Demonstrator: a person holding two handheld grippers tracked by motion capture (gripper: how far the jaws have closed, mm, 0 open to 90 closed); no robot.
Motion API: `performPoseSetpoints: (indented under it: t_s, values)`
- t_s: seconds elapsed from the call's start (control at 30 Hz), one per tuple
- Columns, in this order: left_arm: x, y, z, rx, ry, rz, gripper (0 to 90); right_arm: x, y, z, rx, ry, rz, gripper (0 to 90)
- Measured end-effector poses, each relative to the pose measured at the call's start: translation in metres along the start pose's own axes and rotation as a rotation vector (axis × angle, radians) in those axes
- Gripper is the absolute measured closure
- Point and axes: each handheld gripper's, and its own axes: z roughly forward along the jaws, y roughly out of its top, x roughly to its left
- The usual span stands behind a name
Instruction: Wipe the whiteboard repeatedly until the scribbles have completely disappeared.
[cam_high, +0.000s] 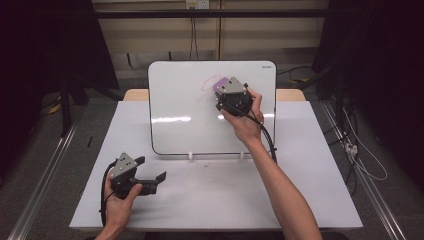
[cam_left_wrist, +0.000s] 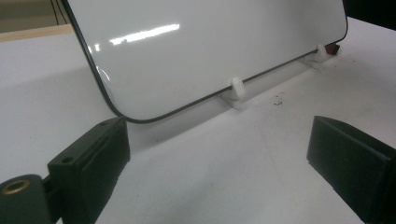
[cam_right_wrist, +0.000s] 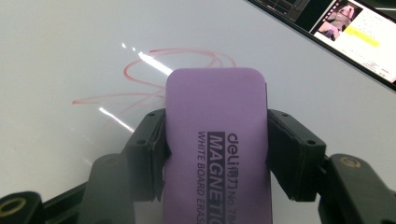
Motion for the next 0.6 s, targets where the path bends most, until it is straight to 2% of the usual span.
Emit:
performPoseSetpoints:
  t_s: [0.1, 0.27, 0.4, 0.53, 0.6]
  values:
    - [0.0, 0.0, 0.0, 0.001, 0.0, 0.003, 5.8, 0.002, -0.002, -0.001, -0.009, -0.002, 0.009, 41.7]
    - [-0.001, 0.0, 0.0, 0.005, -0.001, 0.009, 5.8, 0.016, -0.007, -0.003, -0.007, 0.014, -0.02, 41.7]
    - [-0.001, 0.0, 0.0, 0.005, 0.0, 0.005, 5.8, 0.043, -0.019, -0.009, 0.002, 0.055, -0.08, 41.7]
    - [-0.001, 0.0, 0.002, 0.01, -0.001, 0.011, 5.8, 0.077, -0.035, -0.016, 0.002, 0.108, -0.142, 41.6]
    - [-0.002, 0.0, 0.002, 0.01, -0.002, 0.009, 5.8, 0.086, -0.038, -0.017, 0.003, 0.115, -0.161, 41.6]
